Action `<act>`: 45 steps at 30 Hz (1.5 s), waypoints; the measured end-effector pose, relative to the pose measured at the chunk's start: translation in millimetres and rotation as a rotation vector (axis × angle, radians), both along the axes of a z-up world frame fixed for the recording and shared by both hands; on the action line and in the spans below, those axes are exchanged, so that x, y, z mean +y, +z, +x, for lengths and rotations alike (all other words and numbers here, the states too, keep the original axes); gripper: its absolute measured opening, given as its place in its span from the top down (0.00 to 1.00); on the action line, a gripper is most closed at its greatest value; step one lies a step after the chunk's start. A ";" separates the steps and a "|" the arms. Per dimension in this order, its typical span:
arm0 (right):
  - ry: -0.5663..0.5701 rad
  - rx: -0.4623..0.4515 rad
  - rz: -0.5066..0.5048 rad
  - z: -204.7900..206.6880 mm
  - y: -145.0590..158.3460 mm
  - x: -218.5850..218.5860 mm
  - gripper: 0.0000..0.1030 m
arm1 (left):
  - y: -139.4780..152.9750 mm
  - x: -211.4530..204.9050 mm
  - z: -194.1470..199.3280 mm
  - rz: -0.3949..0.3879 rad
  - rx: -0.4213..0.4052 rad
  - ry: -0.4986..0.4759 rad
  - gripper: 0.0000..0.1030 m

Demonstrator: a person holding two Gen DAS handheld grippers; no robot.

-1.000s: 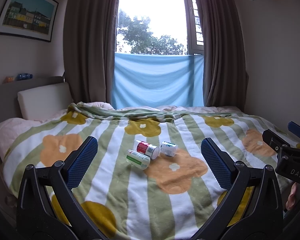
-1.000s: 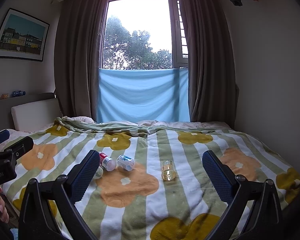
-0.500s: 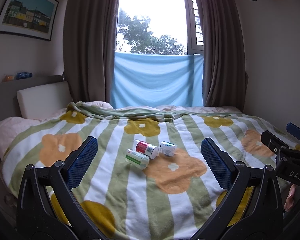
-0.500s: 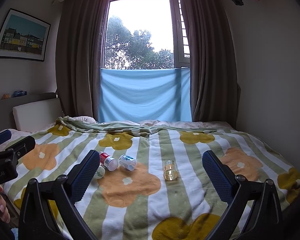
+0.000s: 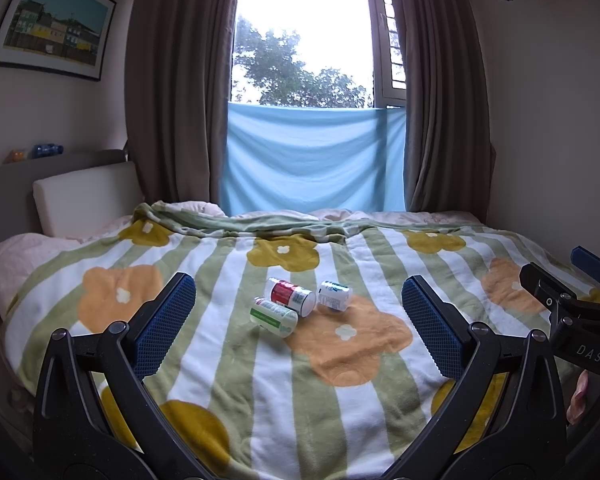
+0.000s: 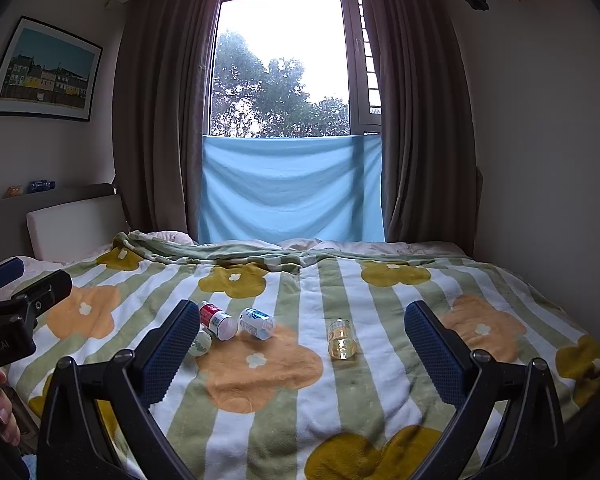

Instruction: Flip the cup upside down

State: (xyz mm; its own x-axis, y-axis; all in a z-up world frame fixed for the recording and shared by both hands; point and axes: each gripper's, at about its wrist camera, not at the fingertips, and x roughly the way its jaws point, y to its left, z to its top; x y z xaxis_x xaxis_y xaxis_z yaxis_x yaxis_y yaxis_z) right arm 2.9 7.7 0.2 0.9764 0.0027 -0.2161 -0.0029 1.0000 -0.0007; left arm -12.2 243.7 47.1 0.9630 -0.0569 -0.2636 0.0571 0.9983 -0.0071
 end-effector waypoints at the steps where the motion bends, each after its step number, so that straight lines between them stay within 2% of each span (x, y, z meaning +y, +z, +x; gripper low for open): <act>1: 0.000 0.001 0.000 0.1 0.1 0.2 0.01 | 0.2 -0.6 -0.3 0.000 0.000 0.000 0.00; 13: 0.003 0.006 0.003 -0.3 -1.8 1.1 0.01 | -7.8 -5.9 3.3 -0.001 0.014 0.000 0.00; 20: 0.020 0.076 0.012 22.7 -9.7 -4.5 0.01 | -22.4 -8.3 29.8 -0.004 0.088 -0.012 0.00; 23: 0.029 0.146 -0.001 52.7 -13.9 -12.6 0.01 | -29.6 -9.0 48.1 -0.006 0.134 -0.019 0.00; 26: 0.052 0.235 -0.058 94.2 -24.2 -18.5 0.01 | -39.8 -8.5 69.1 -0.004 0.176 -0.019 0.00; 36: 0.110 0.529 -0.005 248.8 -70.2 -63.4 0.01 | -88.6 3.0 145.6 -0.035 0.322 -0.025 0.00; 39: 0.147 0.664 0.085 302.1 -88.4 -81.0 0.01 | -105.8 4.8 159.9 -0.033 0.358 -0.023 0.00; 45: 0.141 0.920 0.265 395.1 -137.2 -109.8 0.01 | -140.1 10.7 175.3 -0.057 0.415 -0.041 0.00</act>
State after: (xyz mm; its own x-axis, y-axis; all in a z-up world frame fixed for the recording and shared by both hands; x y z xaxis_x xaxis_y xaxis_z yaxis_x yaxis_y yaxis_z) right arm 398.0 -102.1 -137.0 0.4122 0.2656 -0.8715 -0.0096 0.9578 0.2874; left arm 163.1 254.5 -93.0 0.7723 -0.1190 -0.6240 0.0775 0.9926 -0.0934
